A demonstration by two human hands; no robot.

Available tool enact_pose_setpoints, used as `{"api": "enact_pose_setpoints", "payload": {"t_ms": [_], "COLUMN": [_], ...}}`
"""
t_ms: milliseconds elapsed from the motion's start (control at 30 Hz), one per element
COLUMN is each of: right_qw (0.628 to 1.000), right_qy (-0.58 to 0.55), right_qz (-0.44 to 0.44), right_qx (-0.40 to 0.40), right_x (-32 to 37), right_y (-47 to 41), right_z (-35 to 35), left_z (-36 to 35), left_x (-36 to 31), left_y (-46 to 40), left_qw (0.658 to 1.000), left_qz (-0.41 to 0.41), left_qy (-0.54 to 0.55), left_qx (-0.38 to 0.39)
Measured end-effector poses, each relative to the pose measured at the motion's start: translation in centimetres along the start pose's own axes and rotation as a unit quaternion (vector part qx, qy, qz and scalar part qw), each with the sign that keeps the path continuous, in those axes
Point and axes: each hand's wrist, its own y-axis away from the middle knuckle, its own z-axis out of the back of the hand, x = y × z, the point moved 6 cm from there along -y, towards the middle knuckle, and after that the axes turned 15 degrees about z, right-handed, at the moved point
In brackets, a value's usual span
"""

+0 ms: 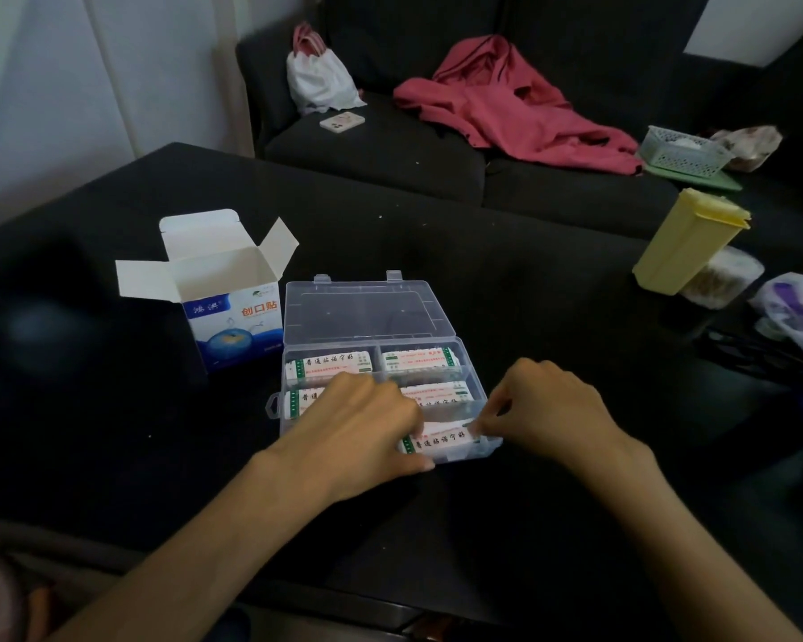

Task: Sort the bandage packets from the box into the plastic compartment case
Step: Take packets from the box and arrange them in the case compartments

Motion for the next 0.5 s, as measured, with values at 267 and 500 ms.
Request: {"api": "enact_pose_setpoints", "payload": {"t_ms": [267, 500], "right_qw": [0.997, 0.993], "right_qy": [-0.009, -0.013], "right_qz": [0.067, 0.101], "right_qx": [0.046, 0.067], "right_x": [1.0, 0.8], "right_y": [-0.1, 0.0], "right_z": [-0.3, 0.2], "left_z": [-0.1, -0.4], "left_x": [0.0, 0.1], "left_y": [-0.3, -0.4], "left_qw": [1.000, 1.000], "left_qz": [0.006, 0.007], "left_qy": [0.020, 0.027], "left_qx": [-0.003, 0.001]}}
